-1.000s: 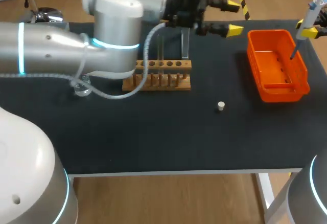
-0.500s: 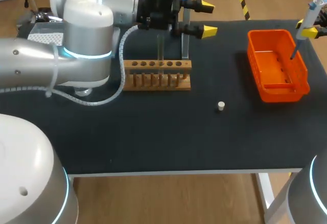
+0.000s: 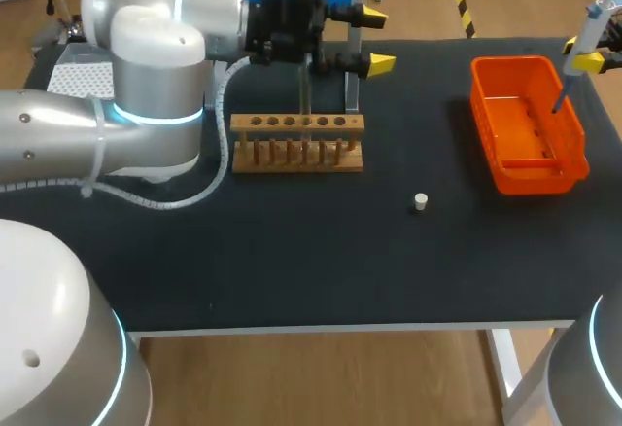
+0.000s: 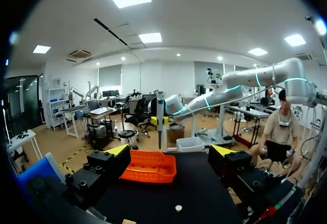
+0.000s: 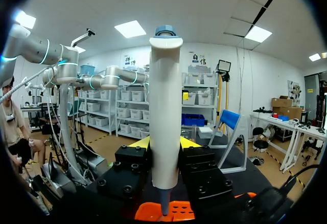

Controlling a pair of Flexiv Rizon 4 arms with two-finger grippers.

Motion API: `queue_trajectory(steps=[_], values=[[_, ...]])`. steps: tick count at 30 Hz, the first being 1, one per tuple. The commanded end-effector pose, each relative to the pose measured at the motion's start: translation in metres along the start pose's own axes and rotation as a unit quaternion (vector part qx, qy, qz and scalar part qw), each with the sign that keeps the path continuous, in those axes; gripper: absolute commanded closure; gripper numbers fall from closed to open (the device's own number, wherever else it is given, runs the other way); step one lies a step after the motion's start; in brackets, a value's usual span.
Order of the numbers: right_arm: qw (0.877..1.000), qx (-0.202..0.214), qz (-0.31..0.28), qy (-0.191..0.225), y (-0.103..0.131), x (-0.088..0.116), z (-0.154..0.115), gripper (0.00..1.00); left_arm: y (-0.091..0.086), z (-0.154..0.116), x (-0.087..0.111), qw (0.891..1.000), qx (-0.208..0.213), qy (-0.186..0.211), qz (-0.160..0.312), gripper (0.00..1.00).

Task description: Invert the test tube, pick up the pipette, mount the tip to pipette, aspirate from beaker and dispense into the tube, eject the tip, return the pipette, and cap with the stopper.

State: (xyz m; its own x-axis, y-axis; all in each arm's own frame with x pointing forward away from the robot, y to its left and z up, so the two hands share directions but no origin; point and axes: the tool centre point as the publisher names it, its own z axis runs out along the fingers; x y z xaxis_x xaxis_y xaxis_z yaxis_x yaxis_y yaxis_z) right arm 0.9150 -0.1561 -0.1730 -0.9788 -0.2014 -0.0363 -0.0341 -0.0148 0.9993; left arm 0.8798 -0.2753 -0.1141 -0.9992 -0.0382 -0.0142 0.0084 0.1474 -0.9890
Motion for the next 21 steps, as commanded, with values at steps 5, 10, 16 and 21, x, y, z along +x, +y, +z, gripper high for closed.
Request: queue_trajectory(steps=[5, 10, 16, 21], values=[[1.000, 0.001, 0.000, 0.002, 0.001, -0.001, -0.001, 1.00, 0.013, -0.058, 0.014, 0.999, 0.007, -0.033, 0.008, 0.00], [1.000, 0.001, 0.000, 0.002, 0.001, -0.001, -0.001, 1.00, 0.022, -0.077, 0.016, 0.999, 0.007, -0.050, 0.005, 0.00], [1.000, 0.001, 0.000, 0.002, 0.001, -0.001, -0.001, 1.00, 0.029, -0.094, 0.016, 0.997, 0.034, -0.064, 0.002, 0.00], [1.000, 0.001, 0.000, 0.002, 0.001, -0.001, -0.001, 1.00, 0.032, -0.098, 0.016, 0.998, 0.030, -0.062, 0.000, 0.00]])
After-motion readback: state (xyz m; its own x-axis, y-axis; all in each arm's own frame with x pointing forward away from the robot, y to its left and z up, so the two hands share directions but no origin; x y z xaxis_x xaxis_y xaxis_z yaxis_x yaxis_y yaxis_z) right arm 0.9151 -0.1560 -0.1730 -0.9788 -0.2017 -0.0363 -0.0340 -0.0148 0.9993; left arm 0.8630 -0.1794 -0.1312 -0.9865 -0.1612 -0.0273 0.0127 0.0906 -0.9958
